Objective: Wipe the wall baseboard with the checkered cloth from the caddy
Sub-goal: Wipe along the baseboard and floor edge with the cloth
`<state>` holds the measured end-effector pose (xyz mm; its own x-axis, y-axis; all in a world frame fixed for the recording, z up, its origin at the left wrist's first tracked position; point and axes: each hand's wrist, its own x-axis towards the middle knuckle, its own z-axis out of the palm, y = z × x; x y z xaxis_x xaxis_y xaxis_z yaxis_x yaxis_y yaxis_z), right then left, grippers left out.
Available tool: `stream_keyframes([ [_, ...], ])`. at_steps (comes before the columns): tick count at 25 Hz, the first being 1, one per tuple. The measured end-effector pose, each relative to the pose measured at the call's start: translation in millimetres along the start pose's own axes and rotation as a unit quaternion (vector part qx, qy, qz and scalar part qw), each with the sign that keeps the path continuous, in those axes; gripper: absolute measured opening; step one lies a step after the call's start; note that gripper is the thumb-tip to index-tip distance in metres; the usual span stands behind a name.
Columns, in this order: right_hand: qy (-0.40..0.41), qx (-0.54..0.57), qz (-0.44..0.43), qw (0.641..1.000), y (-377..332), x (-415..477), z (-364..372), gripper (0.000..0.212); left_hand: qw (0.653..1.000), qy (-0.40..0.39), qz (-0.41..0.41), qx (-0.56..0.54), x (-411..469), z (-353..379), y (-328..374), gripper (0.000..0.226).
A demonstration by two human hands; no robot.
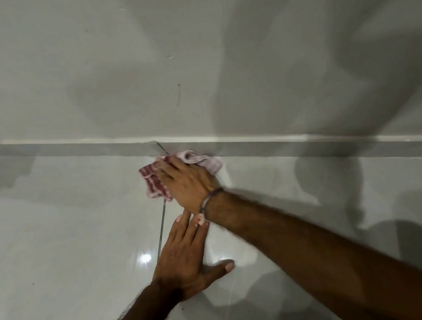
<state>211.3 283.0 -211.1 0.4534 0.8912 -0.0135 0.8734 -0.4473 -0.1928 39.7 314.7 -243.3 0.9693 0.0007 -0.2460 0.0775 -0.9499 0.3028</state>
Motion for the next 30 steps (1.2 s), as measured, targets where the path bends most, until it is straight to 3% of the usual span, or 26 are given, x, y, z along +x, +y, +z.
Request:
stream_keyframes([
  [4,-0.038,-0.081,-0.175,0.981,-9.5,52.7,-13.2,0.044,1.0,0.006,0.005,-0.026,1.5,2.8,-1.4,0.114],
  [6,-0.052,-0.103,-0.195,0.974,-2.4,57.9,-10.2,0.044,0.999,0.008,0.008,-0.033,2.7,2.0,-1.6,0.114],
  [13,-0.039,0.013,-0.097,0.994,45.3,-18.9,-11.8,0.061,0.999,-0.009,0.011,-0.036,1.4,-6.6,-2.2,0.11],
  [18,-0.005,-0.033,0.041,0.999,92.1,-117.6,-11.5,0.052,0.999,0.011,0.01,-0.047,-28.9,-6.0,4.3,0.1],
  [21,0.058,0.027,0.108,0.992,70.9,-133.3,-0.6,0.045,0.998,0.019,0.02,-0.054,-63.1,4.4,7.9,0.098],
  [23,0.091,0.08,0.04,0.992,35.1,-125.0,8.5,0.039,0.997,0.043,0.048,-0.037,-78.2,11.4,11.6,0.092],
  [26,0.03,0.084,-0.18,0.98,-24.7,-92.5,27.3,0.036,0.996,0.059,0.066,0.017,-91.3,20.5,17.4,0.081],
  [27,0.015,0.063,-0.215,0.974,-33.0,-69.0,26.1,0.037,0.996,0.057,0.072,0.022,-94.3,20.4,19.0,0.08],
  [30,0.03,0.042,-0.136,0.989,-20.9,10.4,13.2,0.041,0.996,0.053,0.073,0.009,-101.0,20.2,19.1,0.078],
])
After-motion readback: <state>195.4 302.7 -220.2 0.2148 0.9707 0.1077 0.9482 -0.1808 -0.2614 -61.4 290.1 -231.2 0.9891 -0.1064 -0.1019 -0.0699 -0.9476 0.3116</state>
